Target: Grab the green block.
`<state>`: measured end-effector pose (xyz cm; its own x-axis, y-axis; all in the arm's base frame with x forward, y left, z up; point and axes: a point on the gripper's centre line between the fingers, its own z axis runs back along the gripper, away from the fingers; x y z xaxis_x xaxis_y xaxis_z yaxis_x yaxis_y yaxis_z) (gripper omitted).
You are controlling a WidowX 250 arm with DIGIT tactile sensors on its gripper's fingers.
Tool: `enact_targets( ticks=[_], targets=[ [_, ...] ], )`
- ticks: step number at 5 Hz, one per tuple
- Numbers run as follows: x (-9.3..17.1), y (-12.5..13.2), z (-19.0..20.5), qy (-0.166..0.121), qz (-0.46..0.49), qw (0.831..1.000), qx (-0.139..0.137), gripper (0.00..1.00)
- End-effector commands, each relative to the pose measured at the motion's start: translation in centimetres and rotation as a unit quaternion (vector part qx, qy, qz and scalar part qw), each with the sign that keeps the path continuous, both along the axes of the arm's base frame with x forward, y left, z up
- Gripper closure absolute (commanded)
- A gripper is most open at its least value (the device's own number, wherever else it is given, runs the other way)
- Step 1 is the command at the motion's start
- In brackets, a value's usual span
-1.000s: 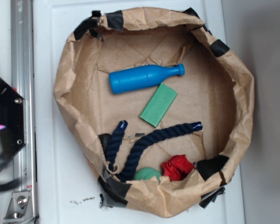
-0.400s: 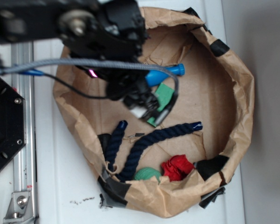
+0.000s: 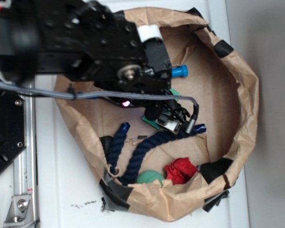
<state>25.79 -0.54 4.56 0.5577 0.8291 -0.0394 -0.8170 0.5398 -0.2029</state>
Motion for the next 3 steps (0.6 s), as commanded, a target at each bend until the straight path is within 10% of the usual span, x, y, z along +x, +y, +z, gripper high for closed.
enact_targets(
  ticks=[1, 2, 3],
  targets=[
    [2.4, -0.2, -2.2, 0.004, -0.02, 0.999, 0.029, 0.0],
    [2.6, 0.1, -3.4, 0.026, -0.029, 0.998, 0.043, 0.1],
    [2.9, 0.4, -2.3, 0.027, -0.088, 0.994, 0.062, 1.0]
  ],
)
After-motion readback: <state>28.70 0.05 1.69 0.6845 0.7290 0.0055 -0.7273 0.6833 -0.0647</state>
